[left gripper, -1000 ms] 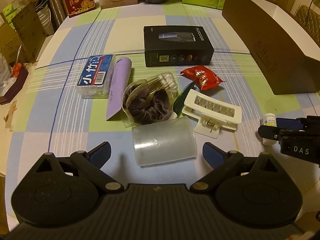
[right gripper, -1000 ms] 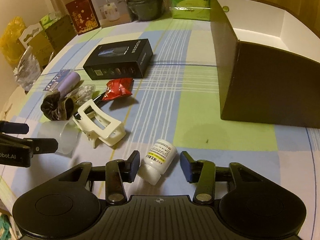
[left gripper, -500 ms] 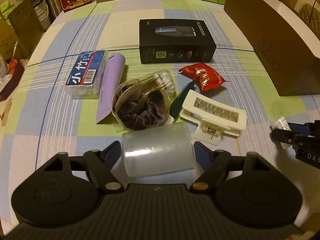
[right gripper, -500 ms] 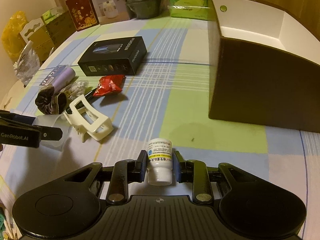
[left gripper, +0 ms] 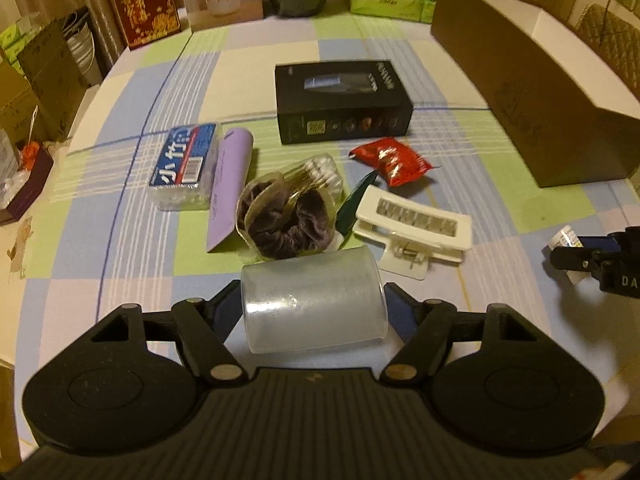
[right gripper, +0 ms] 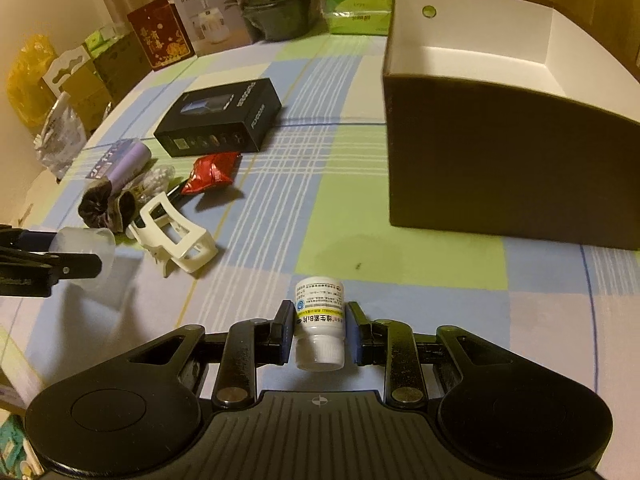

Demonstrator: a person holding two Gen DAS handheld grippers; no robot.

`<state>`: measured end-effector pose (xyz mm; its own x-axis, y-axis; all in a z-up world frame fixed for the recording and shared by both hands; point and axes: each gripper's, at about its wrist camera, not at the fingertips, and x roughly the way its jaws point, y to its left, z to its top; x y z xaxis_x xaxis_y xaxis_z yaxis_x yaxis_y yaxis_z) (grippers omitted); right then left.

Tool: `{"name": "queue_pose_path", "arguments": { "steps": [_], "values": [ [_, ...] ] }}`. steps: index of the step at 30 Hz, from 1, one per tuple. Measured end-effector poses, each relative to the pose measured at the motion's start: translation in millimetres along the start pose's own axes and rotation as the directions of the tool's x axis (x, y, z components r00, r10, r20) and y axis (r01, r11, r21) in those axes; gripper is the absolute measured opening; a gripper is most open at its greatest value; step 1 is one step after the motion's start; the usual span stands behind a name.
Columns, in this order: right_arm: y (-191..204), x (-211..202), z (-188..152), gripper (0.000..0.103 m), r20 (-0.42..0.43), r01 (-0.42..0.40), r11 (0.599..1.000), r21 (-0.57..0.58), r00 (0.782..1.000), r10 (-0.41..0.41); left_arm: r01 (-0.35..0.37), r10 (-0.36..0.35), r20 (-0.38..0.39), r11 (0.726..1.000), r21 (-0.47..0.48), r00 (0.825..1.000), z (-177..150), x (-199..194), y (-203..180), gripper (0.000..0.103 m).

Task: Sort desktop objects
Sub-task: 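Carry the pill bottle and frosted cup with both grippers over the cardboard box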

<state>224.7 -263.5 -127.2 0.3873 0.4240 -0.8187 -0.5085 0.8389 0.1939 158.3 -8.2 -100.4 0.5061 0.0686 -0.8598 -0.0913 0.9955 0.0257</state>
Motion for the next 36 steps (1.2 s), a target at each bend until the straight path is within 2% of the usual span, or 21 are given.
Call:
{"name": "queue_pose_path", "arguments": {
  "steps": [6,12,16,22,30,36],
  "values": [
    [-12,-23,5,0.024,0.029,-0.024,1.000,0.006,0.999,0.024,0.020,-0.023,0.067,0.999,0.048,0.997,12,-28,-13,0.072],
    [-28,-52,15,0.025,0.073,-0.039,0.999,0.007,0.997,0.039,0.068,-0.087,0.137,0.989,0.135,0.987,37,-49,-44,0.072],
    [-41,-71,22,0.025,0.106,-0.038,0.999,0.014,0.994,0.037,0.111,-0.148,0.175,0.973,0.204,0.973,56,-57,-73,0.072],
    [-73,-101,34,0.025,0.165,-0.049,0.997,0.061,0.985,0.039,0.181,-0.244,0.226,0.947,0.266,0.943,89,-60,-118,0.072],
    [-122,-122,69,0.025,0.242,-0.004,0.998,0.068,0.970,-0.013,0.266,-0.356,0.226,0.899,0.348,0.907,138,-48,-177,0.072],
    [-154,-104,102,0.025,0.198,0.021,0.999,0.023,0.980,-0.026,0.287,-0.386,0.180,0.865,0.410,0.905,171,-20,-219,0.072]
  ]
}}
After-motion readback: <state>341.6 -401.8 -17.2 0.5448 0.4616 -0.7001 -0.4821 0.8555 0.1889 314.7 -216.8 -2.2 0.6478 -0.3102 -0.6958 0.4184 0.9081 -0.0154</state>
